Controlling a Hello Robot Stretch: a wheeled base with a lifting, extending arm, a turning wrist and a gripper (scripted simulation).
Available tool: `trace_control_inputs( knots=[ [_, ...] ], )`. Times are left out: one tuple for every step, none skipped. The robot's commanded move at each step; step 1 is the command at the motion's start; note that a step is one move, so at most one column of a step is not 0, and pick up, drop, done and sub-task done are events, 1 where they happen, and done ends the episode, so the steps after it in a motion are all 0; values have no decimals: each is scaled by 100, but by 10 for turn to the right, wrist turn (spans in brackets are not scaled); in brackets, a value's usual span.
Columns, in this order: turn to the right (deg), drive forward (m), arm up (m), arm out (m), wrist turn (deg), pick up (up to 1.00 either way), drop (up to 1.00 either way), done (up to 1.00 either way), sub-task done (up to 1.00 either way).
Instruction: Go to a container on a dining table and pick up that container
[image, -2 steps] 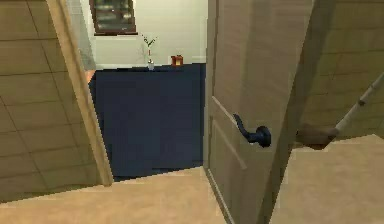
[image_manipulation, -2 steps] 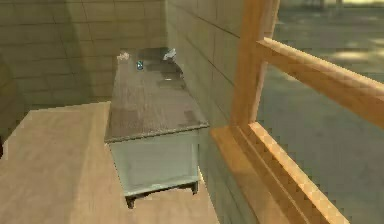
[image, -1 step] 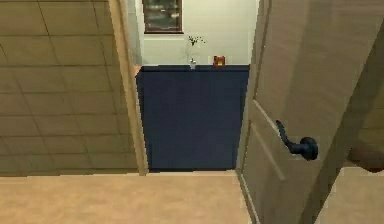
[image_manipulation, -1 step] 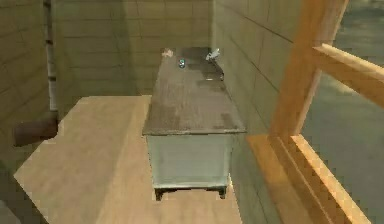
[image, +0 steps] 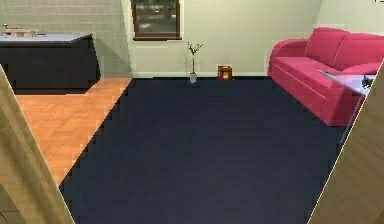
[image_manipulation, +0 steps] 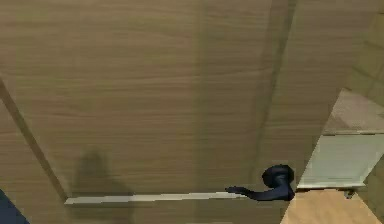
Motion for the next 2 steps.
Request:
trace_control_inputs(
  knots=[
    [-30,0,0,0,0,0,0,0,0],
    [0,65,0,0,0,0,0,0,0]
  ],
)
